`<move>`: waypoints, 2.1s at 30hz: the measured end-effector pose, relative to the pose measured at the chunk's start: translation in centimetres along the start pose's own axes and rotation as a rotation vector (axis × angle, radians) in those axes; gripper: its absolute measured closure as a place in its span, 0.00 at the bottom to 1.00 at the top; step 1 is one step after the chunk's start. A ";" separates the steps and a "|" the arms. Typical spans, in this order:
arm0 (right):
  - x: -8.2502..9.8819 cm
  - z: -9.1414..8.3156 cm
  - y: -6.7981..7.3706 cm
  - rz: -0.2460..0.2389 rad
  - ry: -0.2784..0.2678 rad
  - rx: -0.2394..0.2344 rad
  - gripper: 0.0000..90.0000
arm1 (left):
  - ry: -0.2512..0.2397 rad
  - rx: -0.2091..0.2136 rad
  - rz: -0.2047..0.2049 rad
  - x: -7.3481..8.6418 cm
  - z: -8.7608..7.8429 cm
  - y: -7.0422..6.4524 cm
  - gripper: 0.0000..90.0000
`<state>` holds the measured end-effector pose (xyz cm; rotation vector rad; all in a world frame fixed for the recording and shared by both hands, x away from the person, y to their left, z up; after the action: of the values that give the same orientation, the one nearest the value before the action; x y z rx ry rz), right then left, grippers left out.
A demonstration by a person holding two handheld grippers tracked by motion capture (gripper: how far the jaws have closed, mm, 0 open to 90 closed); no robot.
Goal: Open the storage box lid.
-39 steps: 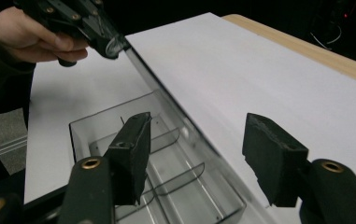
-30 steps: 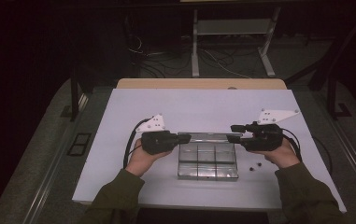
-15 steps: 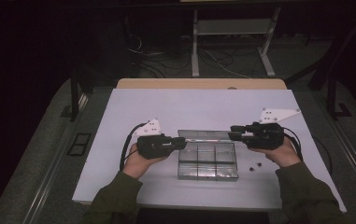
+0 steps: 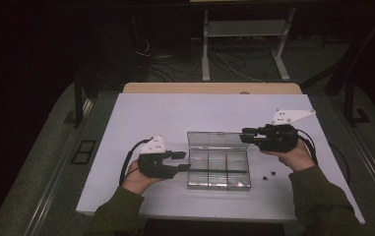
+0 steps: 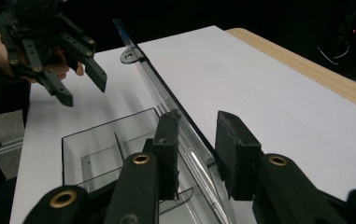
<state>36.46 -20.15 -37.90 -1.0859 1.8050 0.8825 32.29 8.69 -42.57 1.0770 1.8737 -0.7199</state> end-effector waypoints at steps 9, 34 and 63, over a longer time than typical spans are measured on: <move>-0.4 0.3 -1.2 0.015 -0.007 0.008 0.77 | 0.013 -0.031 -0.042 1.6 -1.2 0.6 0.40; -1.3 1.7 -4.7 0.030 -0.004 0.054 0.76 | 0.036 -0.157 -0.064 4.9 -2.0 1.6 0.00; -0.8 3.1 -7.3 0.080 0.007 0.088 0.66 | 0.046 -0.166 -0.096 5.3 -1.7 1.7 0.01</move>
<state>44.28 -19.98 -39.48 -0.9678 1.8864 0.8384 31.64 13.01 -46.51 0.9101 1.9975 -0.5856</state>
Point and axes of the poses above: each handheld gripper's, and its own axes: z roughly forward along the jaws, x roughly out of its underside, y roughly to its left, the point moved 6 cm from there along z, roughly forward along the jaws, and after that the axes turned 7 degrees about -x, right-handed, at the moved point
